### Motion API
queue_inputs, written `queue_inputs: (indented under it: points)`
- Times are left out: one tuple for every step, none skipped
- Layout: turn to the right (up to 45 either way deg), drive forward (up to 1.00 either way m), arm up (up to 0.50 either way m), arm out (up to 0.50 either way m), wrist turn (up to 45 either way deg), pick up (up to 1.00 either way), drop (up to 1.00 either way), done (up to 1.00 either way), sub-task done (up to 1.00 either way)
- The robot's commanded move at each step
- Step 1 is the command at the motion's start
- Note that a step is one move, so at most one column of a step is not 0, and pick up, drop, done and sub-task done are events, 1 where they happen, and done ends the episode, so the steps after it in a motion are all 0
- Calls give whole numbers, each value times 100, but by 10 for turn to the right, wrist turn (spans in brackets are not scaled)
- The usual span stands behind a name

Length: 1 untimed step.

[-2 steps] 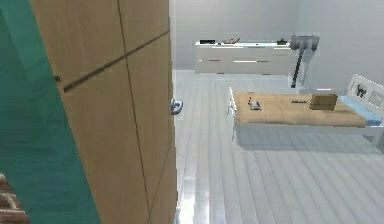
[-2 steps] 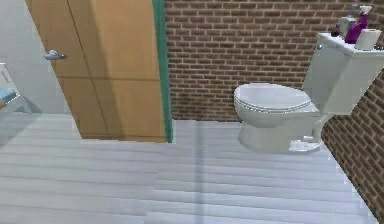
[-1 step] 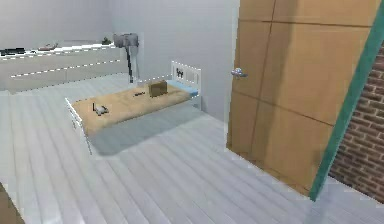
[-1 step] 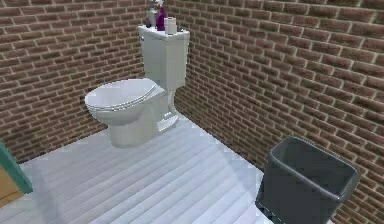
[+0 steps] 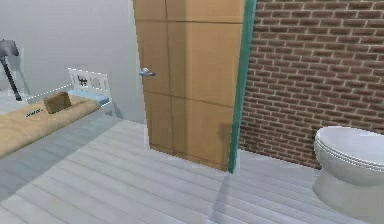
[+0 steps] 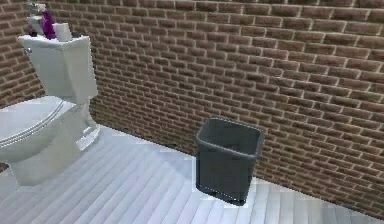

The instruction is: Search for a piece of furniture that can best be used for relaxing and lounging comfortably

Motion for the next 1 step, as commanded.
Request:
queue_inputs:
  points:
    - [30, 0, 0, 0, 0, 0, 0, 0, 0]
